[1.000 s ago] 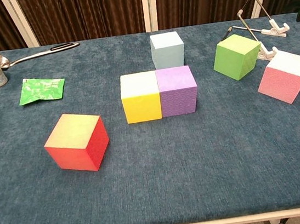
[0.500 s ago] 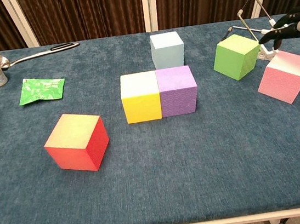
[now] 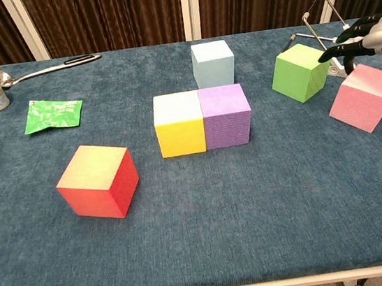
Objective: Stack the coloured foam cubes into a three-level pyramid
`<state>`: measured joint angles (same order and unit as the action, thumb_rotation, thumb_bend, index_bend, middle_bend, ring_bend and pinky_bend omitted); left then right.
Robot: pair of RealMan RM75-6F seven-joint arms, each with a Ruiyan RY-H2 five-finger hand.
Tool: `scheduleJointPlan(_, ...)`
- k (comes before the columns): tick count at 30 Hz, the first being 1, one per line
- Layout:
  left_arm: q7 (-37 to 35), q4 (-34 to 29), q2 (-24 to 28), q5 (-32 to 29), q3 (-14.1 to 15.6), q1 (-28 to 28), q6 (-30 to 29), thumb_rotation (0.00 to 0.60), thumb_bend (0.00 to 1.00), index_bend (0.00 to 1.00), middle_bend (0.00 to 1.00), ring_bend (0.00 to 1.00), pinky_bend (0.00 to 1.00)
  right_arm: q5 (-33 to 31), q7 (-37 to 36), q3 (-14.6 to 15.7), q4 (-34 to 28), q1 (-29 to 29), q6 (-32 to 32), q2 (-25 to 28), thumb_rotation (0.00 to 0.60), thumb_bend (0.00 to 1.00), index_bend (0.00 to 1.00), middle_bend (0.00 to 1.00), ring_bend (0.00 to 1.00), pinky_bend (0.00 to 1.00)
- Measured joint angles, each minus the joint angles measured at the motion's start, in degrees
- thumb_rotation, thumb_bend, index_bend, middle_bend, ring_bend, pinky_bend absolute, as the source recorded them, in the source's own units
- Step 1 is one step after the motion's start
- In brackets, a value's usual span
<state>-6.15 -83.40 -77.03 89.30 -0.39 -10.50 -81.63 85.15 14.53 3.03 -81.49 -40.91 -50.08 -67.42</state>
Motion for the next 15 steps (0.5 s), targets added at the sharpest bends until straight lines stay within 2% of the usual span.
scheduleJointPlan(3, -0.2, 0.1, 0.1, 0.0, -0.1, 0.0, -0.1, 0.6, 0.0, 0.15, 0.09, 0.0, 0.07, -0.3, 0.6, -0.4, 0.0, 0.4, -0.3, -0.1, 0.6, 0.11, 0.0, 0.5, 0.02, 0.0)
scheduleJointPlan(10, -0.6, 0.2, 0.0, 0.2, -0.2, 0.0, -0.4, 0.6, 0.0, 0.15, 0.09, 0.0, 0.07, -1.4, 0.0, -2.0, -3.7, 0.7, -1.2, 0.7, 0.6, 0.12, 0.0, 0.58, 0.05, 0.0)
scheduleJointPlan(15, -1.4, 0.8, -0.2, 0.4, -0.1, 0.1, -0.8, 0.6, 0.0, 0.15, 0.09, 0.0, 0.07, -7.3, 1.7, -4.0, -9.5, 0.3, 0.2, 1.9, 0.6, 0.12, 0.0, 0.61, 0.06, 0.0)
